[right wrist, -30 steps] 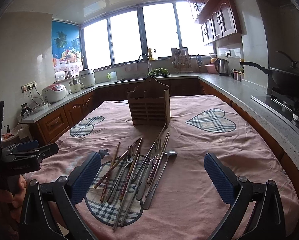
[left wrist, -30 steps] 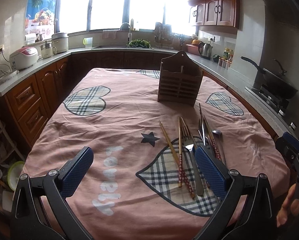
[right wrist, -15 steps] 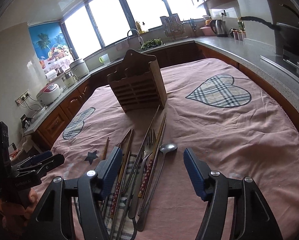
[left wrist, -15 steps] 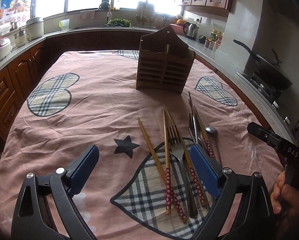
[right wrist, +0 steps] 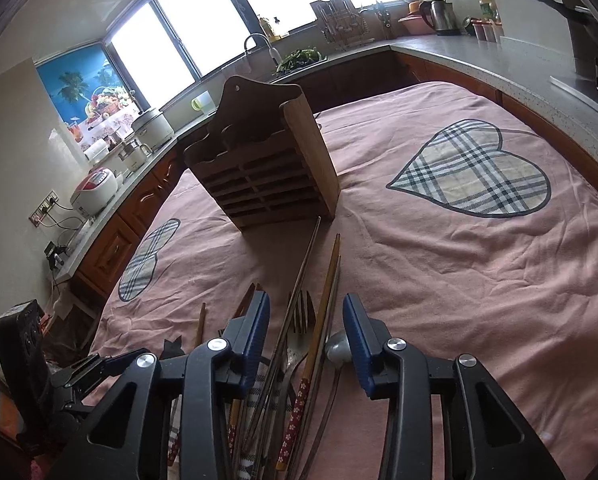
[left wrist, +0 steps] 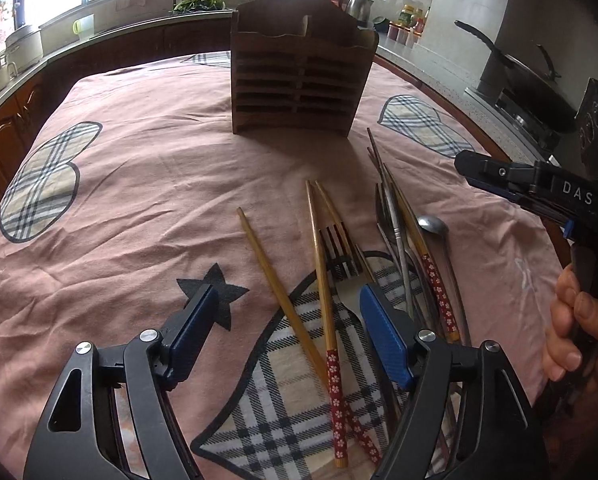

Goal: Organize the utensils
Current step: 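Grasp a plain wooden chopstick with the left gripper while the right gripper grasps another chopstick, then carry both chopsticks to the wooden utensil holder and lower them into it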

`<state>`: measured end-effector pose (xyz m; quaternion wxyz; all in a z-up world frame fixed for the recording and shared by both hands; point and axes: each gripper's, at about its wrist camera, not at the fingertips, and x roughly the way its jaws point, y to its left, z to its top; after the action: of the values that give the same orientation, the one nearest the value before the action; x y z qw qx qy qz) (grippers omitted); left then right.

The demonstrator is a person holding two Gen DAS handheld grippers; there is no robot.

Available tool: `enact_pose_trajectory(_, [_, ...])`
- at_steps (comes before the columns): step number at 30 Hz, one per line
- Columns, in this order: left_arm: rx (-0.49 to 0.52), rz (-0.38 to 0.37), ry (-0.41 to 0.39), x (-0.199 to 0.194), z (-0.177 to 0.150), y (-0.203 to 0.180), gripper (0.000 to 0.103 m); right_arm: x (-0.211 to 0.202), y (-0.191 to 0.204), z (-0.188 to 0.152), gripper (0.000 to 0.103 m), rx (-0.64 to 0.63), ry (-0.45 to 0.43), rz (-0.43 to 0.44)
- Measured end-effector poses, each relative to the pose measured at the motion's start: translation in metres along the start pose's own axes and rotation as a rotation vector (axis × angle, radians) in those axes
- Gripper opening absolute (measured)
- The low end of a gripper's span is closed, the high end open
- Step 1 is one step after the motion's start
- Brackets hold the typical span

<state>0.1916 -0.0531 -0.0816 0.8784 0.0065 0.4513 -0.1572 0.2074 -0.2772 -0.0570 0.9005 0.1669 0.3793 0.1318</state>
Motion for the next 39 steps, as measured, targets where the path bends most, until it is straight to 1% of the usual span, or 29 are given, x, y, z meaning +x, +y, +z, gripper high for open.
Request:
enact_pose_trajectory(2, [-0.037, -0.006, 0.020, 0.008, 0.005, 0.009, 0.060, 0.007, 0.001, 0.004, 0.037, -0.004, 0.009, 0.001])
enact_pose_trajectory(5, [-0.087, -0.007, 0.038, 0.018, 0.015, 0.022, 0.051, 0.020, -0.002, 0.010, 0.036, 0.010, 0.033, 0.010])
enact_pose_trajectory(8, [-0.101, 0.000, 0.057, 0.031, 0.028, 0.028, 0.048, 0.035, -0.005, 0.017, 0.035, 0.020, 0.054, 0.013])
enact_pose_trajectory(10, [-0.096, 0.008, 0.075, 0.039, 0.035, 0.029, 0.047, 0.044, -0.008, 0.023, 0.035, 0.024, 0.065, 0.011])
enact_pose_trajectory(13, [-0.088, 0.012, 0.107, 0.051, 0.044, 0.030, 0.040, 0.061, -0.011, 0.032, 0.035, 0.024, 0.087, 0.006])
enact_pose_trajectory(15, [-0.067, 0.023, 0.116, 0.057, 0.047, 0.029, 0.037, 0.074, -0.012, 0.036, 0.032, 0.026, 0.110, 0.004])
enact_pose_trajectory(17, [-0.031, 0.041, 0.115, 0.060, 0.049, 0.025, 0.033, 0.086, -0.012, 0.040, 0.027, 0.026, 0.130, 0.003])
enact_pose_trajectory(18, [-0.020, 0.046, 0.115, 0.061, 0.049, 0.023, 0.032, 0.090, -0.012, 0.043, 0.027, 0.025, 0.136, 0.005])
enact_pose_trajectory(19, [-0.011, 0.047, 0.114, 0.062, 0.050, 0.022, 0.029, 0.095, -0.012, 0.045, 0.027, 0.024, 0.141, 0.002])
enact_pose_trajectory(20, [-0.003, 0.048, 0.113, 0.063, 0.050, 0.021, 0.023, 0.099, -0.013, 0.047, 0.027, 0.022, 0.149, -0.005])
enact_pose_trajectory(21, [0.004, 0.052, 0.112, 0.064, 0.051, 0.022, 0.020, 0.104, -0.014, 0.049, 0.026, 0.026, 0.157, -0.005])
enact_pose_trajectory(22, [0.011, 0.056, 0.111, 0.064, 0.051, 0.022, 0.013, 0.108, -0.014, 0.051, 0.025, 0.032, 0.167, 0.005])
enact_pose_trajectory(23, [0.018, 0.053, 0.110, 0.064, 0.050, 0.021, 0.010, 0.113, -0.015, 0.052, 0.023, 0.036, 0.177, 0.014])
enact_pose_trajectory(24, [0.022, 0.047, 0.109, 0.065, 0.051, 0.021, 0.010, 0.117, -0.015, 0.053, 0.020, 0.035, 0.185, 0.015])
enact_pose_trajectory(25, [0.021, 0.041, 0.108, 0.065, 0.051, 0.022, 0.009, 0.121, -0.015, 0.054, 0.013, 0.033, 0.192, 0.015])
enact_pose_trajectory(26, [0.016, 0.032, 0.107, 0.065, 0.052, 0.023, 0.008, 0.124, -0.015, 0.055, 0.007, 0.036, 0.198, 0.019])
enact_pose_trajectory(28, [-0.007, 0.004, 0.108, 0.064, 0.053, 0.029, 0.005, 0.123, -0.014, 0.056, 0.007, 0.038, 0.191, 0.022])
enact_pose_trajectory(31, [-0.034, -0.025, 0.097, 0.057, 0.055, 0.037, 0.004, 0.113, -0.011, 0.058, 0.007, 0.032, 0.168, 0.034])
enact_pose_trajectory(39, [-0.053, -0.068, -0.003, 0.003, 0.056, 0.042, 0.004, 0.072, 0.008, 0.067, 0.005, 0.001, 0.110, 0.081])
